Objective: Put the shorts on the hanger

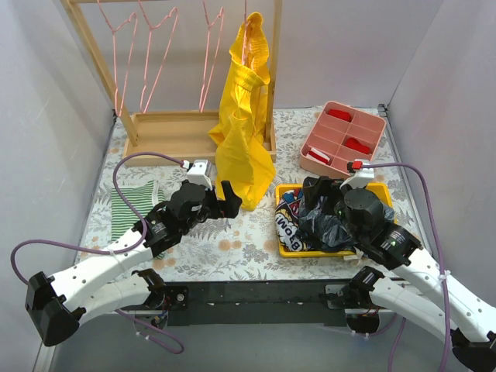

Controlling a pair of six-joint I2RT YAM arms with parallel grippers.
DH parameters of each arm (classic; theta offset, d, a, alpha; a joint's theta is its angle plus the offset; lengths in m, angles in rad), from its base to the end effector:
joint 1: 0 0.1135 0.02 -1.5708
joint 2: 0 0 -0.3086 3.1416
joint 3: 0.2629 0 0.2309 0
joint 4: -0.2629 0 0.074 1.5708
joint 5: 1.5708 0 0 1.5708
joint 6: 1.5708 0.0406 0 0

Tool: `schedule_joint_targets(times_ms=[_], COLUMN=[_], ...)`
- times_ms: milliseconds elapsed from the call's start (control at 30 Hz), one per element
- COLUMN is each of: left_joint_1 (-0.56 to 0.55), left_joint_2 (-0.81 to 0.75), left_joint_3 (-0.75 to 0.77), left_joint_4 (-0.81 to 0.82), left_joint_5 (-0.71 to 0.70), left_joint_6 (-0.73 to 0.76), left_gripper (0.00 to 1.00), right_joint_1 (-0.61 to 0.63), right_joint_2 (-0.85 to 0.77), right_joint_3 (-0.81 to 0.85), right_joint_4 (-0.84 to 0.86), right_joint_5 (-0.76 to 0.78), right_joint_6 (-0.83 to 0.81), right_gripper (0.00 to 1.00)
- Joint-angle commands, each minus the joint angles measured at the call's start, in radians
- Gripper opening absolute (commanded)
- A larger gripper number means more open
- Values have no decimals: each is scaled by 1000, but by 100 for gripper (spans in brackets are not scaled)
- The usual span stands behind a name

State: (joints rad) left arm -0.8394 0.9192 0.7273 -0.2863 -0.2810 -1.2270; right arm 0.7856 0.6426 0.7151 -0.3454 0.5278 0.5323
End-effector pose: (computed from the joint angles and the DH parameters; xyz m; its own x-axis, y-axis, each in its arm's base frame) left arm 0.1176 -0.1142 0.3232 -0.6220 -0.6612 -0.4194 -0.1038 0.6005 -0.7929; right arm 0.0823 0.0535 0.3450 -0.3003 0.3198 -0.8986 -0.1343 0.9186 0.3718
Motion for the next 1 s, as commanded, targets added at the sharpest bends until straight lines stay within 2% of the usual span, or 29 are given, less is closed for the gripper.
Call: schedule_joint_targets(times_ms=[0, 600, 800, 967], left_joint_1=[2, 2, 2, 2], left_joint_2=[-43, -71, -72, -60], left_joint_3=[11, 27, 27, 29], left_joint_4=[-8, -8, -13, -22], left_joint_5=[-3, 26, 40, 20], left_joint_6=[9, 41, 38, 32], left_gripper=[98, 98, 98, 98], right_joint_1=[-5, -20, -91, -92], right_joint_2=[12, 121, 218, 220], right_joint_3=[17, 131, 193, 72], right_joint_4=[-26, -204, -316, -308], right_joint_5=[12, 196, 169, 61], right_joint_6=[-51, -37, 4, 61], right_gripper=[99, 99, 98, 96])
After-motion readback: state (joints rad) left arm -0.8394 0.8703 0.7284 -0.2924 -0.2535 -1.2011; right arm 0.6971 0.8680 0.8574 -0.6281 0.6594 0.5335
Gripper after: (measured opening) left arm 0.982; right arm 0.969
